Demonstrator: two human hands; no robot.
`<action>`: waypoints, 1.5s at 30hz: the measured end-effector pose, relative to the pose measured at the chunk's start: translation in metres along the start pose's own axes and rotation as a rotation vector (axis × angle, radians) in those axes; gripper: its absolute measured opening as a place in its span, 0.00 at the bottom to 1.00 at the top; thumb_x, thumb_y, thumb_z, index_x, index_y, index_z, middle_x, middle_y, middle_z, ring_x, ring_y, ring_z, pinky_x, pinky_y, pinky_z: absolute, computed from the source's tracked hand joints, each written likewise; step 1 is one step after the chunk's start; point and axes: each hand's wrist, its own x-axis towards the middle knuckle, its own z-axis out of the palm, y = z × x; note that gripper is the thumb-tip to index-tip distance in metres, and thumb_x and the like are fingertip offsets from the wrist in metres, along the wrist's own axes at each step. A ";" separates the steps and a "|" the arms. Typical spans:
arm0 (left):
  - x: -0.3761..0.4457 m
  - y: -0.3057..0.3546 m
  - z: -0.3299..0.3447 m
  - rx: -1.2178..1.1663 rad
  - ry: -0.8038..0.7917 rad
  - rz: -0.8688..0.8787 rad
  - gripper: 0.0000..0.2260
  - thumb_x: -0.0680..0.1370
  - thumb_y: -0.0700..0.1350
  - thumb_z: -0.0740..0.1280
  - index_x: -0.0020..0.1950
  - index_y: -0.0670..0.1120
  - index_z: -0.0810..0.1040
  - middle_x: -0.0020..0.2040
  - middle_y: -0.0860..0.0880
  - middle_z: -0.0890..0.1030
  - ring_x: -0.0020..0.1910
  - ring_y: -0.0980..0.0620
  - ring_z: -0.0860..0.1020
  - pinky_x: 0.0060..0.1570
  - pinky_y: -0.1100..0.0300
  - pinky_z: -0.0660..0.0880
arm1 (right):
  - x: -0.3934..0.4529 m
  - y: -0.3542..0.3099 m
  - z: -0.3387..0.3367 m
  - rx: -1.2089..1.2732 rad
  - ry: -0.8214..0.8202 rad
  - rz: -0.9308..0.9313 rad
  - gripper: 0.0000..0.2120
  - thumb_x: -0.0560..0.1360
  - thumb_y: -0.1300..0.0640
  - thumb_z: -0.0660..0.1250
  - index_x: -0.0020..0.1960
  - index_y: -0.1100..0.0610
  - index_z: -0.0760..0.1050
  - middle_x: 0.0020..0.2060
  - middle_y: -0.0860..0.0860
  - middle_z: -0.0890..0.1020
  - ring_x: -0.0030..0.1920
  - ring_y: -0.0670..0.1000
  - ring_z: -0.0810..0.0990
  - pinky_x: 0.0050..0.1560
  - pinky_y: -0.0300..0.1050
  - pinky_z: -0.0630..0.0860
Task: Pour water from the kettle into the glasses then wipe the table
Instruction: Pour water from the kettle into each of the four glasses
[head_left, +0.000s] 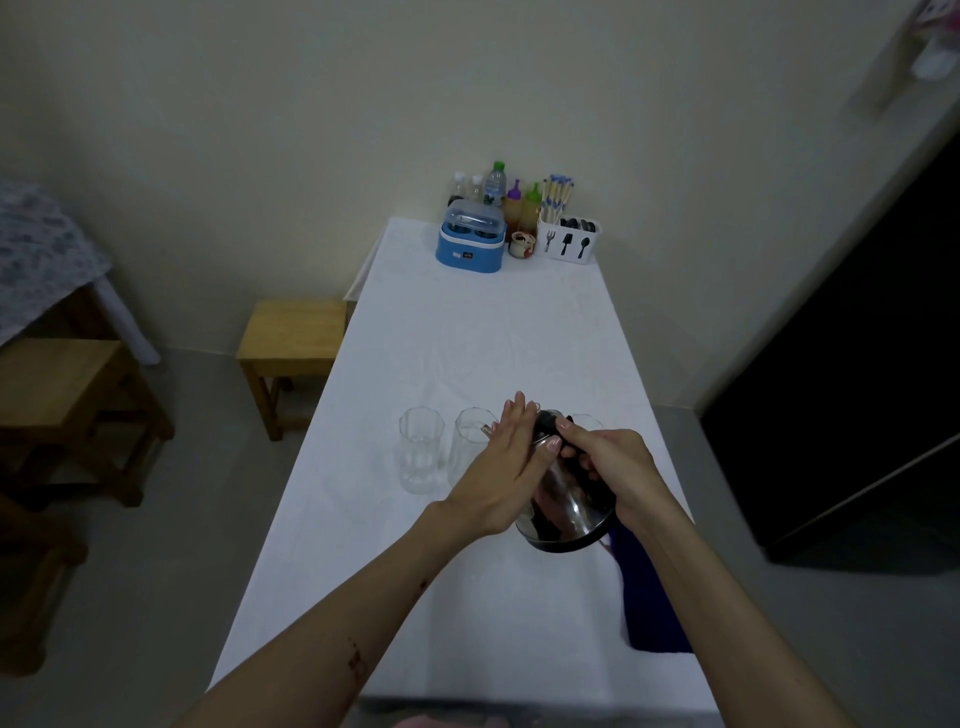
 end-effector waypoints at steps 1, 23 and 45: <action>0.000 0.000 -0.001 0.002 -0.003 0.000 0.31 0.81 0.61 0.47 0.80 0.48 0.45 0.80 0.52 0.40 0.77 0.58 0.37 0.74 0.61 0.39 | 0.000 0.001 0.000 0.008 0.003 0.003 0.20 0.70 0.42 0.76 0.36 0.59 0.83 0.33 0.54 0.83 0.37 0.53 0.79 0.42 0.45 0.74; -0.004 0.006 -0.002 0.071 -0.101 0.052 0.29 0.83 0.58 0.48 0.80 0.47 0.45 0.80 0.53 0.41 0.77 0.59 0.37 0.75 0.60 0.38 | -0.011 0.032 0.002 0.269 0.044 0.086 0.18 0.68 0.43 0.77 0.38 0.60 0.84 0.33 0.54 0.83 0.39 0.55 0.81 0.45 0.49 0.77; 0.028 0.049 0.037 0.239 -0.018 0.180 0.28 0.83 0.57 0.46 0.79 0.43 0.50 0.80 0.48 0.51 0.78 0.55 0.42 0.77 0.54 0.42 | 0.000 0.032 -0.064 0.291 0.088 -0.058 0.15 0.71 0.47 0.76 0.39 0.60 0.84 0.31 0.50 0.80 0.34 0.49 0.75 0.38 0.43 0.71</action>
